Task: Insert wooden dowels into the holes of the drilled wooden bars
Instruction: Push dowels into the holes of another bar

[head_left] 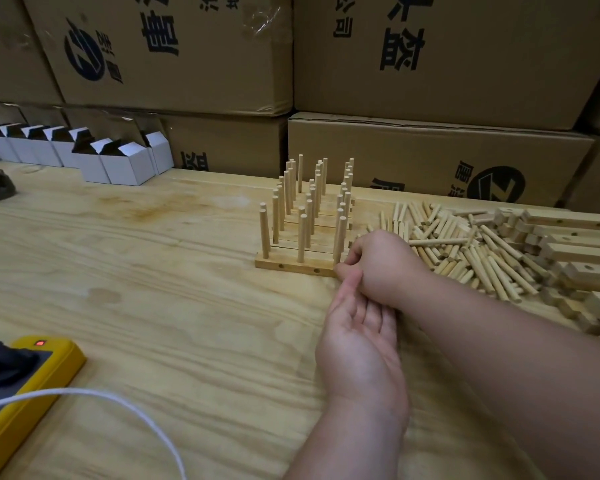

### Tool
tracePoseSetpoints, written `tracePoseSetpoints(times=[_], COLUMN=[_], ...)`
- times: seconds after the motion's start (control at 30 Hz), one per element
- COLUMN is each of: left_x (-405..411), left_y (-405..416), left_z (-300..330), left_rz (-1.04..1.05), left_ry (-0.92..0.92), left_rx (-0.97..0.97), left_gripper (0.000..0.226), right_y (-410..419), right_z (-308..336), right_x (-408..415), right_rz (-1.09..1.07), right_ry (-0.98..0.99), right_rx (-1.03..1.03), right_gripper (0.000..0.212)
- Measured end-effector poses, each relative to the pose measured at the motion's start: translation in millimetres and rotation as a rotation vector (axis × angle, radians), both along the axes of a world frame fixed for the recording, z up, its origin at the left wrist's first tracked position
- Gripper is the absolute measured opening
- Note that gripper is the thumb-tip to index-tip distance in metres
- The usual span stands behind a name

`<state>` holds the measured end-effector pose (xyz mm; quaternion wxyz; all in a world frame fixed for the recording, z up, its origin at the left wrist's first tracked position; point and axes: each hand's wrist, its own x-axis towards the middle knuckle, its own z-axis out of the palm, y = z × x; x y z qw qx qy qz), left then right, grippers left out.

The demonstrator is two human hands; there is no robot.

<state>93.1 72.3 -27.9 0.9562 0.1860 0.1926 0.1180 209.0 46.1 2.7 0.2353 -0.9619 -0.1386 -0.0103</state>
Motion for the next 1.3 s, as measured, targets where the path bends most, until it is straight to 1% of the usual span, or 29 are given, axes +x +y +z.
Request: tracePoseSetpoints(times=[0.2,0.3,0.4,0.5,0.57,0.67,0.73,0.77,0.87,0.93,1.0,1.03,1.07,1.17,1.23,1.3], left_x=[-2,-3,-7,-12,-15,-18,-20,-21,-21,-20,-19,-18,-18,-19,-18,-18], left_y=[0,-2,-6,-12,-17,-23,-27,-29,-34,-34,-35,-34,-35,-34,-33,-32], left_z=[3,5,4,6,7,7,7,7,4,2,0,-2,-2,-3,-4,-4], left_rz=[-0.014,-0.049,-0.099,-0.188,-0.274,-0.414,-0.470,-0.479,-0.420,-0.355,-0.318,-0.312,-0.313,-0.330,-0.335,-0.332], left_ry=[0.004,-0.027,-0.081,-0.178,-0.228,-0.268,-0.285,-0.289,-0.252,-0.223,-0.210,-0.205,-0.208,-0.213,-0.206,-0.206], left_rx=[0.001,0.025,0.113,0.212,0.264,0.373,0.482,0.543,0.721,0.813,0.843,0.852,0.866,0.868,0.860,0.854], left_gripper=[0.033,0.032,0.032,0.029,0.026,0.029,0.016,0.013,0.036,0.048,0.056,0.059,0.057,0.044,0.043,0.042], right_y=[-4,-13,-31,-58,-80,-110,-127,-135,-158,-171,-179,-181,-182,-181,-180,-178], right_z=[2,1,0,2,1,-5,-9,-11,-16,-21,-23,-23,-23,-21,-22,-23], right_x=[-5,-10,-21,-39,-54,-78,-92,-98,-113,-122,-128,-129,-131,-134,-137,-138], right_rz=[0.019,0.018,-0.040,-0.109,-0.158,-0.226,-0.257,-0.271,-0.330,-0.404,-0.521,-0.574,-0.610,-0.652,-0.633,-0.611], right_ry=[0.007,-0.033,-0.141,-0.221,-0.270,-0.291,-0.288,-0.291,-0.340,-0.372,-0.328,-0.272,-0.214,-0.106,-0.058,-0.036], right_rx=[0.025,0.113,0.299,0.441,0.494,0.518,0.490,0.478,0.426,0.324,0.179,0.107,0.054,-0.029,-0.073,-0.108], right_gripper=[0.016,0.015,0.019,0.020,0.023,0.025,0.029,0.031,0.031,0.022,0.007,0.012,0.022,0.050,0.059,0.063])
